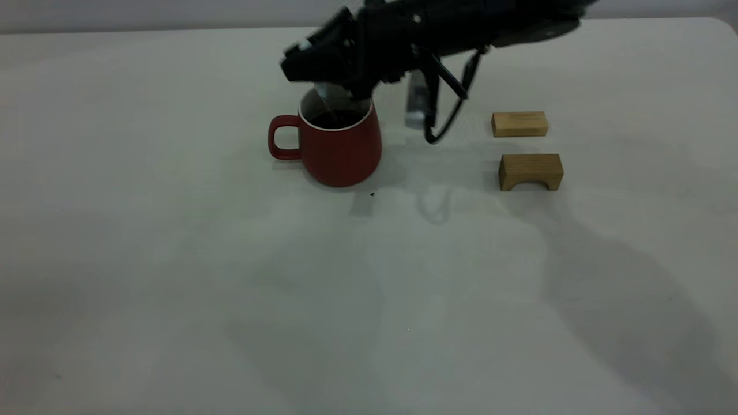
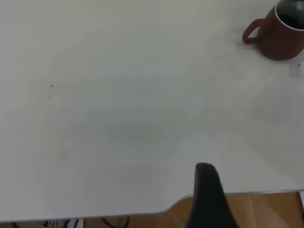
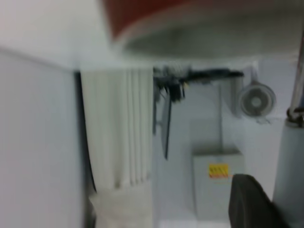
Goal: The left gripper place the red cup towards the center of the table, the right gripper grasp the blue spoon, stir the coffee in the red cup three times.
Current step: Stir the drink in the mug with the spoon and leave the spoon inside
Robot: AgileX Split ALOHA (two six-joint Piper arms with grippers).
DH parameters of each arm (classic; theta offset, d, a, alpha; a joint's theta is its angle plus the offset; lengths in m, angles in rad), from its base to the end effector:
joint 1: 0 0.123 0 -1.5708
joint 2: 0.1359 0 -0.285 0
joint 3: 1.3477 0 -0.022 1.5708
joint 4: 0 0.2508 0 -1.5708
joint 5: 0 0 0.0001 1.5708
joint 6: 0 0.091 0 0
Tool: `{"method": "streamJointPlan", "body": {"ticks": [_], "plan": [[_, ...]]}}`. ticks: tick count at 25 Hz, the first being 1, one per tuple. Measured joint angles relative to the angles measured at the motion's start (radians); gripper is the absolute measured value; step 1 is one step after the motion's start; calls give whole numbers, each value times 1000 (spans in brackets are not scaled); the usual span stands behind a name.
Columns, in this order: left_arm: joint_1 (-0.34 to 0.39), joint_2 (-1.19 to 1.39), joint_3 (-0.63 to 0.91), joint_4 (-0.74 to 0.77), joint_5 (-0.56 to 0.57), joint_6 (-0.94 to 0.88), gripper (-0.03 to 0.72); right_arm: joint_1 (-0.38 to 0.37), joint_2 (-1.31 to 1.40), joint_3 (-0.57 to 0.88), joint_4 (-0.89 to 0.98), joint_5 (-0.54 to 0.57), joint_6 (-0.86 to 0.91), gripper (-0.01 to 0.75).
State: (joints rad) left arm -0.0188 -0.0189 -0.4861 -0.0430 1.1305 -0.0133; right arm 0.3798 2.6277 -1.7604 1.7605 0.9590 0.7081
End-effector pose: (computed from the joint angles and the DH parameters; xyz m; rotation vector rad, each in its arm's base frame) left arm -0.0093 -0.0034 0.2678 0.0098 2.1091 -0.0712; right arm 0.4424 0.2554 0.0407 -1.5302 -1.4114 -1.2383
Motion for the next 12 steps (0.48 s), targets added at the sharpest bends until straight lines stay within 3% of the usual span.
{"method": "streamJointPlan", "body": {"ticks": [5, 12], "plan": [[0, 0, 0, 0, 0, 0, 554, -25, 27, -62, 0, 18, 1, 124], [0, 0, 0, 0, 0, 0, 554, -70, -43, 109, -4, 18, 1, 124]]}}
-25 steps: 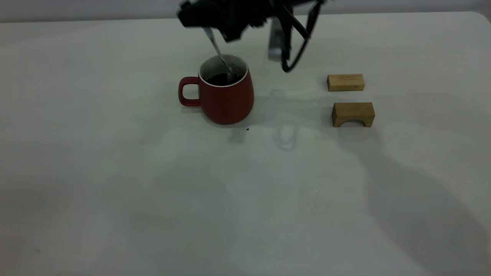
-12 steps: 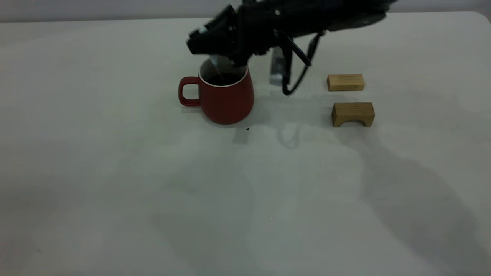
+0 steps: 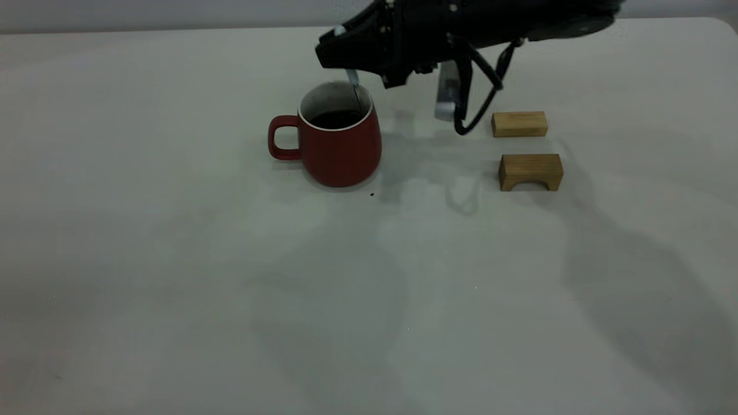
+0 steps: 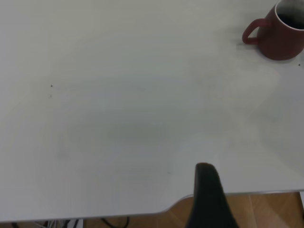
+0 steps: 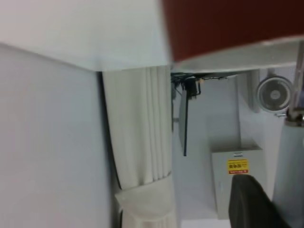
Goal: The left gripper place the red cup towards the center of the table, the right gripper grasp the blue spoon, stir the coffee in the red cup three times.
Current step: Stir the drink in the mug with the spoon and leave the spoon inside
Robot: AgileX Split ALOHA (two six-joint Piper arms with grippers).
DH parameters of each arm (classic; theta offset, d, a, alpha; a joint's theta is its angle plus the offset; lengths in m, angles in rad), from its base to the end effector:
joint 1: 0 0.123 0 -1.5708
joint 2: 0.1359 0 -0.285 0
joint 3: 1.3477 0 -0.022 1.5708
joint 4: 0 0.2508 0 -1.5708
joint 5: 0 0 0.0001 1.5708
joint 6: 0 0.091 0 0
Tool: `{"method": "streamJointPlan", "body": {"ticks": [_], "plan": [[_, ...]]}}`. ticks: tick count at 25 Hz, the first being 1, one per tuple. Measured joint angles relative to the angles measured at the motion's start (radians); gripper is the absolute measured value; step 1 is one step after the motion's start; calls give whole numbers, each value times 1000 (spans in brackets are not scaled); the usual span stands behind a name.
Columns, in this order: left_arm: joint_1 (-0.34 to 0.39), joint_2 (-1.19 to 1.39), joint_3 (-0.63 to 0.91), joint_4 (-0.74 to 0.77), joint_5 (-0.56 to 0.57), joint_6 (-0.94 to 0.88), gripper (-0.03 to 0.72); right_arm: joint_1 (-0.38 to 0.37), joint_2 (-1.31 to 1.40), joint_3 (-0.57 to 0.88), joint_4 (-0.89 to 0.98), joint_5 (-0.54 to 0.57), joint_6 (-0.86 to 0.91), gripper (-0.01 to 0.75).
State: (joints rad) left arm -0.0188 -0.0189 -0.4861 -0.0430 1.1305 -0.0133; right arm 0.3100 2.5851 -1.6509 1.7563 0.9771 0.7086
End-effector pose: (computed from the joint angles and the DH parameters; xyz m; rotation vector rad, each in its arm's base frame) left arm -0.0093 -0.0034 0.2678 0.0098 2.1091 -0.0712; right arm 0.4410 0.2192 0.0371 -1.6119 -1.3465 -1.2048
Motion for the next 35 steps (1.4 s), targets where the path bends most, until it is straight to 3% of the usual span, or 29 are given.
{"method": "streamJointPlan", "body": {"ticks": [3, 7, 10, 17, 22, 28, 32, 35], "plan": [[0, 0, 0, 0, 0, 0, 554, 27, -11, -8, 1, 8, 1, 124], [0, 0, 0, 0, 0, 0, 554, 72, 29, -145, 1, 7, 2, 124], [0, 0, 0, 0, 0, 0, 554, 62, 64, -222, 2, 8, 1, 124], [0, 0, 0, 0, 0, 0, 554, -16, 35, -109, 0, 13, -5, 124], [0, 0, 0, 0, 0, 0, 554, 2, -3, -16, 1, 17, -7, 124], [0, 0, 0, 0, 0, 0, 554, 82, 5, -98, -1, -2, -8, 124], [0, 0, 0, 0, 0, 0, 554, 78, 49, -203, 2, -11, -8, 124], [0, 0, 0, 0, 0, 0, 554, 50, 65, -203, 1, -32, -8, 124]]}}
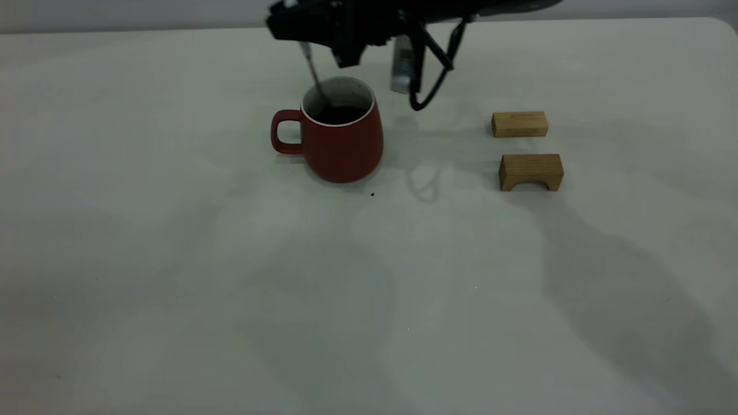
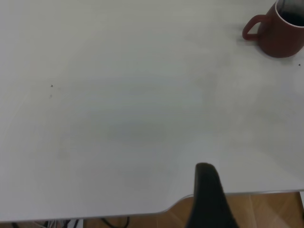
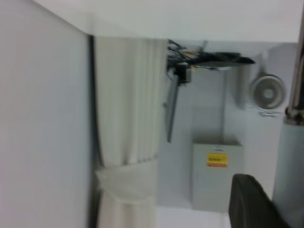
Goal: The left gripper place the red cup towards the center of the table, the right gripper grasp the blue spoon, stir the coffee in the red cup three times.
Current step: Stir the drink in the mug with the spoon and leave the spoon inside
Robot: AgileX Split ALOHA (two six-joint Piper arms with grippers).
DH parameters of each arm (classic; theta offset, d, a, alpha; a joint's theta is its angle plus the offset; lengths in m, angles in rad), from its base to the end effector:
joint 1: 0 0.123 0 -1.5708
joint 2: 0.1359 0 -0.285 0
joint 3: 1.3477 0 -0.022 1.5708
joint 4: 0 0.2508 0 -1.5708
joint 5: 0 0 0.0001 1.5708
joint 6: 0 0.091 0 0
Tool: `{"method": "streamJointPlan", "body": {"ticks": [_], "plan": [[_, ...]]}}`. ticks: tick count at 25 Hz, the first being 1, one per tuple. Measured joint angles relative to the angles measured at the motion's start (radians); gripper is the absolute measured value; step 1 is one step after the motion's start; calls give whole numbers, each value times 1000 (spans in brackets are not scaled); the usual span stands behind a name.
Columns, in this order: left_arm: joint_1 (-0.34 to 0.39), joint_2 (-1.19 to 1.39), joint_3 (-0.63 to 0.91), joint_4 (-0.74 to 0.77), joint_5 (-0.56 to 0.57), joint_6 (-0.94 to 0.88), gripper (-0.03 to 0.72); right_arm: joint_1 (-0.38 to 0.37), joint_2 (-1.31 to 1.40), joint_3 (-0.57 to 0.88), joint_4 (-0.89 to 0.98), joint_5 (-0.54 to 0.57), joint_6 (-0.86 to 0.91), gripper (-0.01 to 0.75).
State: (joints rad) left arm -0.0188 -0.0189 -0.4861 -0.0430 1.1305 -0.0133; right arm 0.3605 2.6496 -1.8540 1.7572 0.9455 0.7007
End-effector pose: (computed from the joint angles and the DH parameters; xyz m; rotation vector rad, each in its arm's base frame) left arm -0.0093 -0.0034 0.2678 0.0098 2.1091 -0.0712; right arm 0.4621 0.2517 0.0517 -1.5105 -1.4337 -1.3302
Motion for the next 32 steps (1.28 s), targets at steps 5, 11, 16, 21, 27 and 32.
{"method": "streamJointPlan", "body": {"ticks": [5, 11, 16, 21, 27, 32], "plan": [[0, 0, 0, 0, 0, 0, 554, -51, 0, 73, 1, 6, -2, 124], [0, 0, 0, 0, 0, 0, 554, -25, 0, 94, 0, 15, -3, 124], [0, 0, 0, 0, 0, 0, 554, -17, 0, 95, 0, 87, -12, 124], [0, 0, 0, 0, 0, 0, 554, -18, 0, 95, -10, 118, -159, 201], [0, 0, 0, 0, 0, 0, 554, -18, -33, 96, -179, 50, -524, 432], [0, 0, 0, 0, 0, 0, 554, -20, -144, 96, -529, -11, -824, 437]]}}
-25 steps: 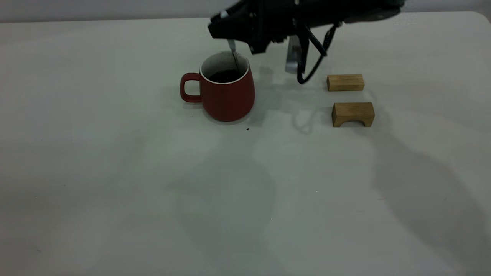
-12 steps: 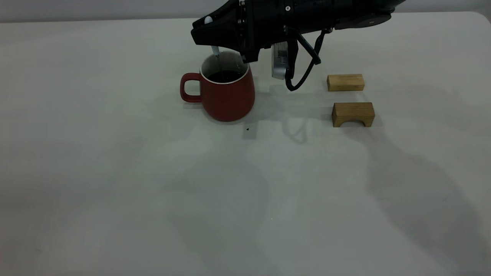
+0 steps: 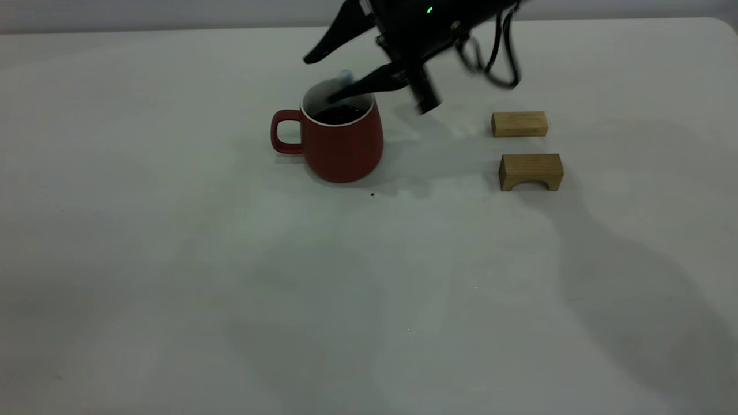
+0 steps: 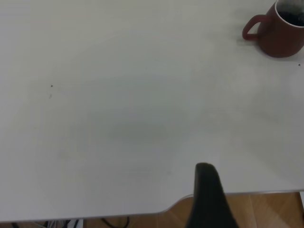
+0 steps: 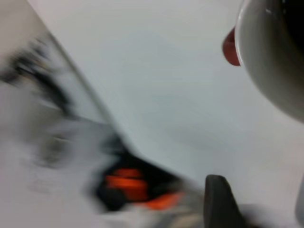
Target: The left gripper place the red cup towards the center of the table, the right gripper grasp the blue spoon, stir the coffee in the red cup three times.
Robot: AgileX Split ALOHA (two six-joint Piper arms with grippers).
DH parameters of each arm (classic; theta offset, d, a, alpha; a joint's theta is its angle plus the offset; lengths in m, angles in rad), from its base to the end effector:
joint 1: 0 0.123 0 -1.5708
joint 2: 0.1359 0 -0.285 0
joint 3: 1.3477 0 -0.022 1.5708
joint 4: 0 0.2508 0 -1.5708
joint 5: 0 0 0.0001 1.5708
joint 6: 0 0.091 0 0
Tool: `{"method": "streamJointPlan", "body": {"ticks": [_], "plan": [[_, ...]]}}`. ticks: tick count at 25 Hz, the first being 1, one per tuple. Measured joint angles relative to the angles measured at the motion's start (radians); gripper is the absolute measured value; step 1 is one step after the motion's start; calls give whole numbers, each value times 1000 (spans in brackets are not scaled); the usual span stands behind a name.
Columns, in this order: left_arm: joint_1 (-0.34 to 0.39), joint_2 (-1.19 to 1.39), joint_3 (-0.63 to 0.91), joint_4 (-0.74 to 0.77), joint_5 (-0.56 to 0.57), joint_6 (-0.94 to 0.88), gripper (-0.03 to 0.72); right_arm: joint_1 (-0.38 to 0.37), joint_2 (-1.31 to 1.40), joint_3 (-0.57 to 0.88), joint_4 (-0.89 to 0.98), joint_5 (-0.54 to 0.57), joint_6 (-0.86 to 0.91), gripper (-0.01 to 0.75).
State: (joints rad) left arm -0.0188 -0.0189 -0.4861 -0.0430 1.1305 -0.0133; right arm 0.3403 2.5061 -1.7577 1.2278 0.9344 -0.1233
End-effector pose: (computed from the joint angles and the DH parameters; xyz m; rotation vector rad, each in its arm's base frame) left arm -0.0093 -0.0034 0.2678 0.0098 2.1091 -0.0712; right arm 0.4380 0.2283 0.0703 -0.4571 -2.6503 -1.3781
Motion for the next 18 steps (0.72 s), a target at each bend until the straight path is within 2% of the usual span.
{"method": "streamJointPlan", "body": {"ticks": [5, 13, 18], "plan": [[0, 0, 0, 0, 0, 0, 554, 0, -113, 0, -303, -7, -159, 367], [0, 0, 0, 0, 0, 0, 554, 24, -228, 0, -386, -5, -179, 235], [0, 0, 0, 0, 0, 0, 554, 36, -363, 2, -565, 18, -253, 204]]}}
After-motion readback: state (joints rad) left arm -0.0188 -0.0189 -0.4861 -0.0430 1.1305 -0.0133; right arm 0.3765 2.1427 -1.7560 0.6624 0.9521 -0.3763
